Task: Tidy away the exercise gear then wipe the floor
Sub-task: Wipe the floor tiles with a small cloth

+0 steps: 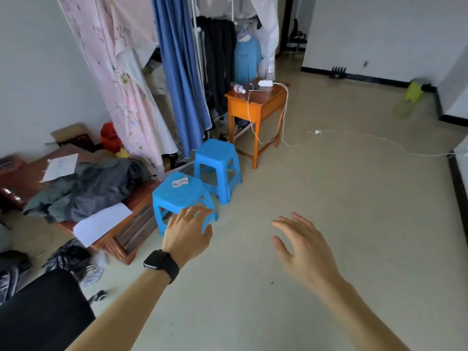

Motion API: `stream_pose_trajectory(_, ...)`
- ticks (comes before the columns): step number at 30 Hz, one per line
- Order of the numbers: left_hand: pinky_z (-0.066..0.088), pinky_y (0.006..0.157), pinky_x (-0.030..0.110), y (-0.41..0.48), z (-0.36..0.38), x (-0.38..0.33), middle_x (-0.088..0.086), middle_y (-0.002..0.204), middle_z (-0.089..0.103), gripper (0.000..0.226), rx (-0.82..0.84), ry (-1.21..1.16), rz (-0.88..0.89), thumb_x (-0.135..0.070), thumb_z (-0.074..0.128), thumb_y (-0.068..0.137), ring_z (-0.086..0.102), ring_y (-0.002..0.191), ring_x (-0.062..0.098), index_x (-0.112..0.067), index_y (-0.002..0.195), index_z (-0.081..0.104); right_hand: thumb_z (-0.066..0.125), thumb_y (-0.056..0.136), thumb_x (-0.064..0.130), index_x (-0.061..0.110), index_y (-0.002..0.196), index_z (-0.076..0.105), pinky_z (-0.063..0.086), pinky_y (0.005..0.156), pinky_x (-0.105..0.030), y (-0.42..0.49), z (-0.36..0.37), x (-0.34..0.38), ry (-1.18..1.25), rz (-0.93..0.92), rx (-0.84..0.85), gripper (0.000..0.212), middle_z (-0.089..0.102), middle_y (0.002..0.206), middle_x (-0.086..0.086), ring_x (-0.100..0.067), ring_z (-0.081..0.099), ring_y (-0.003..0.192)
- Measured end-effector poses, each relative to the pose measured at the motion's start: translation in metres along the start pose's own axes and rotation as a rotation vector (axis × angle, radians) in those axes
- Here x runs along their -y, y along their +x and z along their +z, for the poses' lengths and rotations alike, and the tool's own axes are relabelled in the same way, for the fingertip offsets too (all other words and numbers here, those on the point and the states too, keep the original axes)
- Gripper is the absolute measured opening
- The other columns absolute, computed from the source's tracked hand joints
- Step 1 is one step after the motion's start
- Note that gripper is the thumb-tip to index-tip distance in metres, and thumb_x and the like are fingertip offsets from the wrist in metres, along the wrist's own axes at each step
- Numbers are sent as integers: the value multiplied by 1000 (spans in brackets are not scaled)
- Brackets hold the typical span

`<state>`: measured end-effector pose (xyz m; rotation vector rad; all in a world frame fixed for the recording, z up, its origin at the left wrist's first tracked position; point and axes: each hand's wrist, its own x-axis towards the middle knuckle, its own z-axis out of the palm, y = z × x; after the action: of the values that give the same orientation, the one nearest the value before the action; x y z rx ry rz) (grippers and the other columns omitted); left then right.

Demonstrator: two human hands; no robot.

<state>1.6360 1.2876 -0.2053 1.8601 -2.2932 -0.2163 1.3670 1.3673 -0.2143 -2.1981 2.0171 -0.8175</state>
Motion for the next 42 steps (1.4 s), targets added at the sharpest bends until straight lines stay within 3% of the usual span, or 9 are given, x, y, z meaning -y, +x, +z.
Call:
stream_pose_trajectory(10,26,116,37,154,26,99,-13,150,44,47,17,37,-227,-42,45,98,33,142,16,-40,144,42,40,93,49,28,125,65,41,105,-31,200,128,-13,71,-164,118,45,64,129,14,-14,47,134)
stream_pose_trajectory(14,26,116,35,225,34,123,-14,150,43,47,38,46,-310,-41,45,98,34,141,15,-41,144,43,42,92,47,28,122,66,36,103,-25,285,176,-20,88,-237,177,43,65,125,15,-15,51,130)
stream_pose_trajectory(17,26,115,34,271,43,146,-13,150,44,47,61,44,-372,-40,45,97,35,141,15,-40,144,43,42,92,48,27,122,67,45,101,-31,336,213,-23,87,-276,264,45,66,125,13,-17,53,130)
stream_pose_trajectory(24,26,115,35,371,102,226,-10,150,44,47,147,6,-469,-39,46,97,34,141,16,-39,144,44,40,92,50,28,125,65,47,101,-34,425,333,-23,54,-304,443,47,65,128,10,-19,55,128)
stream_pose_trajectory(31,25,113,34,477,209,327,-10,153,39,48,356,-49,-474,-39,43,98,30,143,15,-36,145,41,39,88,47,20,120,70,52,95,-38,501,498,-16,-15,-245,639,51,70,121,-2,-27,64,117)
stream_pose_trajectory(37,24,115,37,550,299,393,-2,158,32,51,508,-20,-386,-39,42,99,26,145,20,-30,149,37,33,90,47,19,128,65,47,104,-40,540,633,-25,-97,-170,756,57,64,133,-6,-28,56,127)
stream_pose_trajectory(42,23,116,40,583,382,436,2,161,25,57,537,18,-279,-39,42,100,22,146,25,-26,153,27,45,89,43,18,131,63,50,99,-45,543,726,-37,-115,-100,795,52,59,138,-10,-31,56,127)
